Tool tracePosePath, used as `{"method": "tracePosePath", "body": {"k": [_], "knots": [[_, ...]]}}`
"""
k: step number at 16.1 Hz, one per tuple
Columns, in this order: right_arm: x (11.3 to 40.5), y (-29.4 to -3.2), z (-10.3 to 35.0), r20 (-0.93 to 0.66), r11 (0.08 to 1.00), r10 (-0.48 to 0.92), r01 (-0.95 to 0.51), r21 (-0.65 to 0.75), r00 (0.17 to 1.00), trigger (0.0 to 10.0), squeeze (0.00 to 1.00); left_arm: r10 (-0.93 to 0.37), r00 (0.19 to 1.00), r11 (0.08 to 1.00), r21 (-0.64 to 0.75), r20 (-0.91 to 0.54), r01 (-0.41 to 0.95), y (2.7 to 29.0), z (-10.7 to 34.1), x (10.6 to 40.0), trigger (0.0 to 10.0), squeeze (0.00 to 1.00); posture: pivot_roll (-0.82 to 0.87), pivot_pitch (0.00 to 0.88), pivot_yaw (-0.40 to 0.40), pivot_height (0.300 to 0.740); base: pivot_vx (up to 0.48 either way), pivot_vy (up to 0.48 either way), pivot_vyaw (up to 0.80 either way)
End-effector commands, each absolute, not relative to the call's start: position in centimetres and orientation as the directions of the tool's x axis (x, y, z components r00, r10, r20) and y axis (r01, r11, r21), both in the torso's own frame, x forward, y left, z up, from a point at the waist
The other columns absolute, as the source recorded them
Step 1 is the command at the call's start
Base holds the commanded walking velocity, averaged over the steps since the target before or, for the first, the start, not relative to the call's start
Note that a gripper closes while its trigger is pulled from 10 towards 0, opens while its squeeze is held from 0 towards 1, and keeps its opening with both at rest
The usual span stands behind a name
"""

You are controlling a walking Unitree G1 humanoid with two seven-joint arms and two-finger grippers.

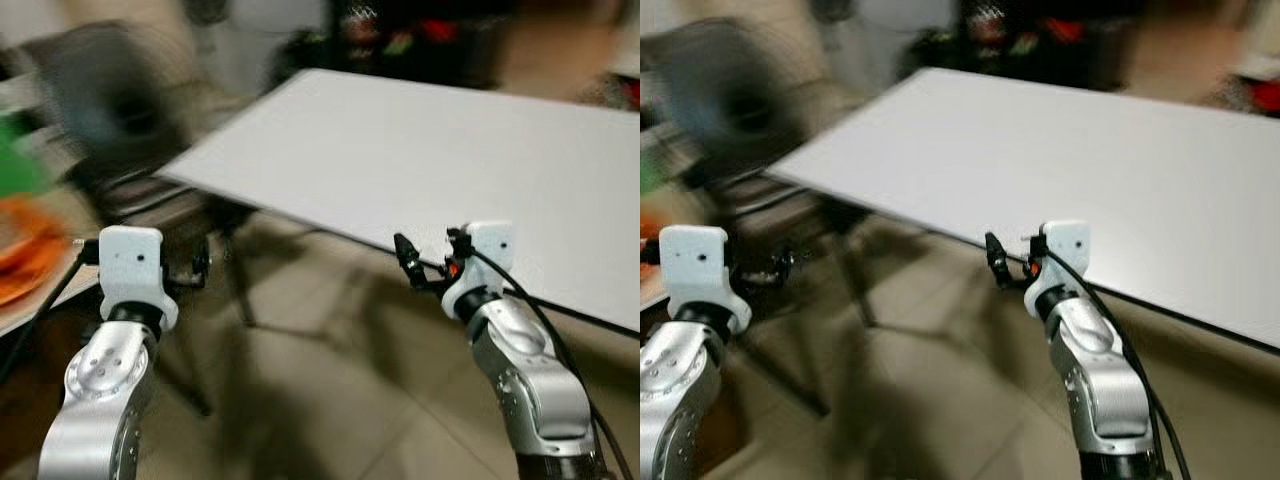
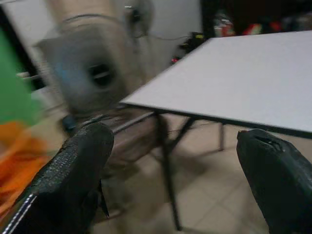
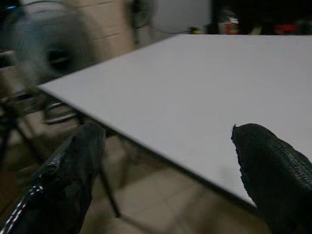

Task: Setting the table

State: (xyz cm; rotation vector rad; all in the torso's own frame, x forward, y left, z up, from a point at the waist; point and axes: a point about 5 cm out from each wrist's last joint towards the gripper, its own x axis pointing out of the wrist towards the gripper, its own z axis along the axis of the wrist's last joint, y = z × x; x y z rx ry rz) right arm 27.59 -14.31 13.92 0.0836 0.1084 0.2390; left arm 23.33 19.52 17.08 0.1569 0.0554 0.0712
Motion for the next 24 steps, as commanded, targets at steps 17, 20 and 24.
{"method": "tracePosePath", "body": {"k": [17,20,24], "knots": [[28.4,-14.7,14.5,-0.06,0.981,0.149,-0.139,0.136,0.987,10.0,0.37,0.096,0.993,0.984,0.16,-0.072,-0.083,19.7,17.1,23.7,10.0,0.0,-0.03,0.0,0.084,0.74,0.0,-0.019,0.71],[28.4,-14.8,14.7,-0.063,0.984,0.14,-0.131,0.12,0.988,10.0,0.0,0.067,0.997,0.983,0.175,-0.048,-0.057,19.4,17.4,24.1,10.0,0.0,-0.03,0.0,0.081,0.74,0.0,0.0,0.0],[28.2,-14.3,14.7,-0.077,0.981,0.151,-0.14,0.133,0.986,10.0,0.0,-0.014,0.999,0.985,0.17,-0.031,0.019,18.5,17.7,24.3,10.0,0.0,-0.03,0.0,0.079,0.74,0.128,0.0,-0.59]]}}
